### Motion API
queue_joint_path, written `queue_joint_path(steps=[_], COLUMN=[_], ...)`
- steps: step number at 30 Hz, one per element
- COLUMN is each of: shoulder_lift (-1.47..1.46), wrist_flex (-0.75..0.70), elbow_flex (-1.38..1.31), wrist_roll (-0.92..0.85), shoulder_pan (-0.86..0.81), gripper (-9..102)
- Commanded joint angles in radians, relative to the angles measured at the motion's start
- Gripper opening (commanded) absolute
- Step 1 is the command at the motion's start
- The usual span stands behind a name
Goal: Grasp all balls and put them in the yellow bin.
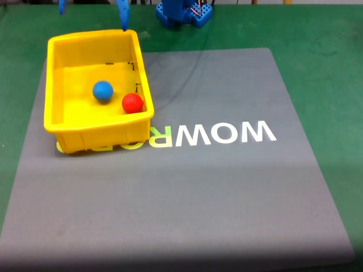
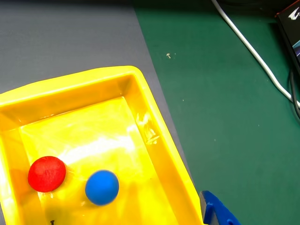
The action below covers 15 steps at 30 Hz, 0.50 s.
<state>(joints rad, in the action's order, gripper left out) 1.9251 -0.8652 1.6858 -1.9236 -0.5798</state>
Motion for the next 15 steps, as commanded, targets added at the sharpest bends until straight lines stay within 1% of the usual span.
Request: queue_joint_path(steps=[1, 9, 12, 15], shoulder_lift=[0.049, 0.058, 0.080, 0.120], wrist_flex=[0.005, 0.008, 0.000, -0.003], elbow_flex=[-0.066, -0.066, -0.064, -0.044], wrist_roll=[0.009, 0.014, 0.041, 0.083], shoulder_pan=[0.000, 0.037, 0.095, 0.189], gripper=[48, 48, 47, 47])
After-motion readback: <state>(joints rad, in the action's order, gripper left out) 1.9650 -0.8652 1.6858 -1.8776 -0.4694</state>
